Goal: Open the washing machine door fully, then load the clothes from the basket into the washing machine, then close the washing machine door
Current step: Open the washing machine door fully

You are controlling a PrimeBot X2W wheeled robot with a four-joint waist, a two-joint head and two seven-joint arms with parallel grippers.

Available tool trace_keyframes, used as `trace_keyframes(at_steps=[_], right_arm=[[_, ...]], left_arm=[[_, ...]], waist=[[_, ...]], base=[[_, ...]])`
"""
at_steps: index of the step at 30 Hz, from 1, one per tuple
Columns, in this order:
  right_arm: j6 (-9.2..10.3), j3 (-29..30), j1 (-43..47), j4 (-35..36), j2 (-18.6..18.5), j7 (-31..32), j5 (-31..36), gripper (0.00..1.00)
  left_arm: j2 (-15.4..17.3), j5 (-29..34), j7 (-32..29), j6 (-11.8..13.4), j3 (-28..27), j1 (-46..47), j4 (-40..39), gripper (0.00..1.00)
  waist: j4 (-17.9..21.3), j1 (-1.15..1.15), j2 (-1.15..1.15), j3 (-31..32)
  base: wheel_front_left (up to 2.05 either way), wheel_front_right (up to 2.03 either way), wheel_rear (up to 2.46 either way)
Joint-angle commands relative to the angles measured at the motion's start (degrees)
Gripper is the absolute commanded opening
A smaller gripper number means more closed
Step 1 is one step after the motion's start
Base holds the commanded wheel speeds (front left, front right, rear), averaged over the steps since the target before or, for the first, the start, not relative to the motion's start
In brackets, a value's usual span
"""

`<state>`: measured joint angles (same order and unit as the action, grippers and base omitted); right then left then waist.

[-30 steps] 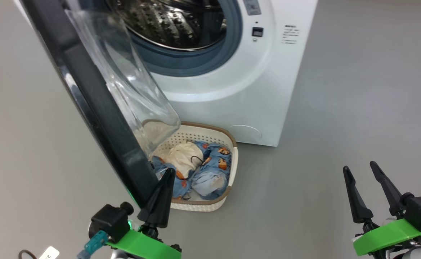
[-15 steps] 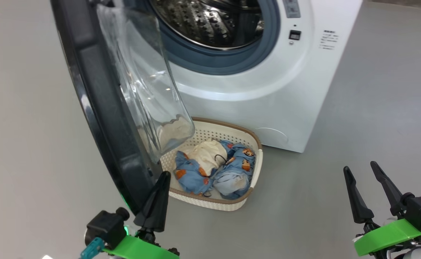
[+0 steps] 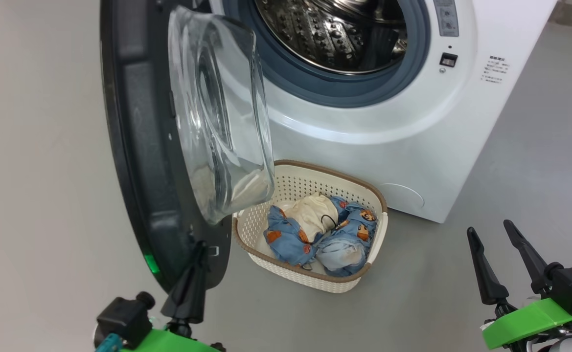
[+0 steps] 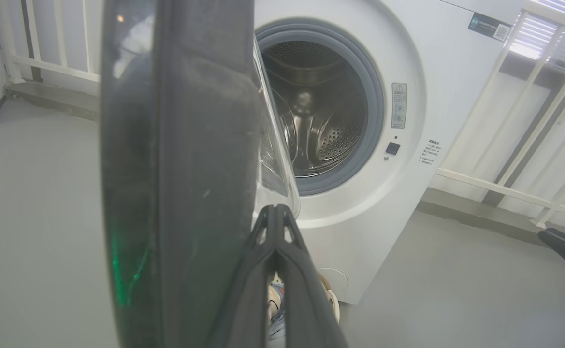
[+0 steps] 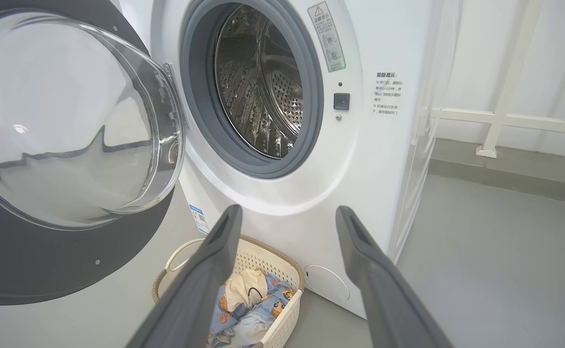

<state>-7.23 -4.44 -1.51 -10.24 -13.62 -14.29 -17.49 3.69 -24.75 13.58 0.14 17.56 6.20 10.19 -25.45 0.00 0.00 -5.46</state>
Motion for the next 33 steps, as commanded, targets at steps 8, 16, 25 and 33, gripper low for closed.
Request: trace_keyframes(at_steps=[8,16,25,33], right_arm=[[-0.25,-1.57,0.38,1.42,-0.92,-0.71,0.48,1.0],[-0.25,-1.46,0.15,1.56,-0.83,-0.71,0.4,1.0],[-0.25,-0.82,0.15,1.64,-0.61,-0.71,0.5,1.0],[-0.25,-0.8,-0.1,1.63,-0.98,-0.71,0.56,1.0]], left_arm=[[3.32,-1.8,0.1,1.81,-5.82,1.35,-1.14,0.0],[5.64,-2.63,0.21,2.62,-8.79,3.63,0.73,0.0],[7.54,-3.04,0.68,4.37,-12.27,5.48,3.12,0.0],[8.78,-2.89,1.19,5.14,-15.34,7.03,5.64,0.0]], waist=[[-1.12,0.0,0.0,0.62],[-0.66,0.0,0.0,-0.03],[-0.17,0.0,0.0,-0.89],[-0.54,0.0,0.0,-1.58]], base=[[0.0,0.0,0.0],[0.0,0.0,0.0],[0.0,0.0,0.0],[0.0,0.0,0.0]])
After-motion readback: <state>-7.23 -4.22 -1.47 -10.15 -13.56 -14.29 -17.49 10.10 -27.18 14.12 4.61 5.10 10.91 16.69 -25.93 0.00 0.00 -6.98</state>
